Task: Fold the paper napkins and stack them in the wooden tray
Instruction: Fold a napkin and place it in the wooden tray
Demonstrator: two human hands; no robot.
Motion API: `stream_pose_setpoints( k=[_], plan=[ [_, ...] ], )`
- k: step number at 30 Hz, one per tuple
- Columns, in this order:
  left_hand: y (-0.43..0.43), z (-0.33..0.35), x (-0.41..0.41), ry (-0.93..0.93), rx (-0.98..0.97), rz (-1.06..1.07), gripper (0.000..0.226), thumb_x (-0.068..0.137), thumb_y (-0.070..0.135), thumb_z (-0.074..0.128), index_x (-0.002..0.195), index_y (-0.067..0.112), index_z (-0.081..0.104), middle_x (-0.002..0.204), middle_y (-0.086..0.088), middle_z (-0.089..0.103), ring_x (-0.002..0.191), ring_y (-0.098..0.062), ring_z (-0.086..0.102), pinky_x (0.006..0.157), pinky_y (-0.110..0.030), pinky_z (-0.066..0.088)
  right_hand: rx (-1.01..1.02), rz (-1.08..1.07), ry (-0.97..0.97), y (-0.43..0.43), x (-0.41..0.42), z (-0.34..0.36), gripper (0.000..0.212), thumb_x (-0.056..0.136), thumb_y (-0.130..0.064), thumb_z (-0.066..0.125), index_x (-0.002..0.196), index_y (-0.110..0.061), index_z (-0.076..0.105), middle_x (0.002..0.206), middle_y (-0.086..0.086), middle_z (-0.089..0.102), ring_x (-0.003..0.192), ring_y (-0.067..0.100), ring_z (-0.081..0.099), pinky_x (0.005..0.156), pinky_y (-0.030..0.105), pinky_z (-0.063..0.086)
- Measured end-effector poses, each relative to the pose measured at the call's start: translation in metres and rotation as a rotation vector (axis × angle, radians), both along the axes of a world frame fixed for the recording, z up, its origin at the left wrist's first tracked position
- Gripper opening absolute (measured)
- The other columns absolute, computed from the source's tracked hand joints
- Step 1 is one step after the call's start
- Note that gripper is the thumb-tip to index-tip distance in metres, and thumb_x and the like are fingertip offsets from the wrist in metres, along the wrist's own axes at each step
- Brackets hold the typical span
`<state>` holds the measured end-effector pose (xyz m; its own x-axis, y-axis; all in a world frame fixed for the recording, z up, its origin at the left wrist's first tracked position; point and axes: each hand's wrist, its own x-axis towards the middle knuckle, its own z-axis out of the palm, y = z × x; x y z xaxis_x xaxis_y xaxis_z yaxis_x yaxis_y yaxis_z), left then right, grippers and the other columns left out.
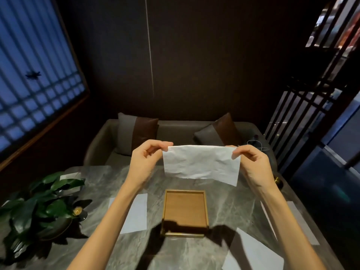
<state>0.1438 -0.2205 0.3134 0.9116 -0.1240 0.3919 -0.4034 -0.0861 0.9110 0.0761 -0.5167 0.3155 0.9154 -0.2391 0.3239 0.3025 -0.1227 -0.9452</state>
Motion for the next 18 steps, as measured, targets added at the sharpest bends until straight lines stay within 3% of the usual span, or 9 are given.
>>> stream_pose_setpoints(
  k=[3,7,11,13,16,18],
  plan=[
    [-0.001,0.003,0.007,-0.011,-0.008,0.015,0.026,0.095,0.008,0.066,0.096,0.032,0.075,0.105,0.014,0.077,0.102,-0.008,0.072,0.082,-0.018,0.061,0.005,0.010,-0.040,-0.002,0.002,0.001,0.047,0.084,0.016,0.051,0.076,-0.023,0.076,0.107,-0.002,0.078,0.107,0.012,0.071,0.084,0.017,0.056],
    [-0.006,0.006,0.016,-0.007,-0.033,0.022,0.026,0.095,0.007,0.066,0.096,0.030,0.078,0.103,0.011,0.077,0.101,-0.010,0.073,0.078,-0.016,0.060,-0.008,0.033,-0.048,-0.006,0.005,0.001,0.039,0.091,0.006,0.057,0.086,-0.026,0.079,0.111,-0.001,0.077,0.109,0.014,0.070,0.086,0.022,0.058],
    [-0.011,0.006,0.025,0.023,-0.056,0.058,0.016,0.094,0.014,0.070,0.099,0.027,0.077,0.101,0.013,0.077,0.099,-0.006,0.072,0.076,-0.011,0.057,0.108,0.134,-0.024,-0.010,0.004,0.004,0.032,0.095,-0.009,0.050,0.099,-0.021,0.080,0.115,0.003,0.076,0.115,0.017,0.067,0.092,0.021,0.055],
    [-0.015,0.006,0.028,0.049,-0.057,0.076,0.017,0.094,0.013,0.070,0.098,0.028,0.076,0.099,0.014,0.076,0.098,-0.002,0.072,0.076,-0.011,0.058,0.014,0.075,-0.013,-0.007,0.005,0.008,0.028,0.099,-0.015,0.054,0.102,-0.027,0.079,0.113,-0.002,0.076,0.111,0.011,0.069,0.092,0.020,0.055],
    [-0.023,0.005,0.025,-0.037,0.085,0.196,0.029,0.098,0.002,0.059,0.107,0.027,0.070,0.110,0.019,0.070,0.106,0.008,0.064,0.097,-0.020,0.056,-0.265,-0.051,-0.030,0.003,0.007,0.020,0.026,0.094,-0.009,0.064,0.104,-0.029,0.076,0.105,-0.012,0.076,0.102,0.001,0.069,0.089,0.017,0.055],
    [-0.030,0.003,0.021,-0.143,0.249,0.105,0.034,0.099,0.005,0.057,0.126,0.026,0.063,0.136,0.014,0.057,0.131,0.008,0.047,0.113,-0.019,0.036,-0.446,-0.009,-0.047,0.009,0.009,0.035,0.030,0.093,-0.003,0.063,0.110,-0.026,0.073,0.106,-0.015,0.074,0.103,-0.001,0.067,0.092,0.014,0.052]
  ],
)
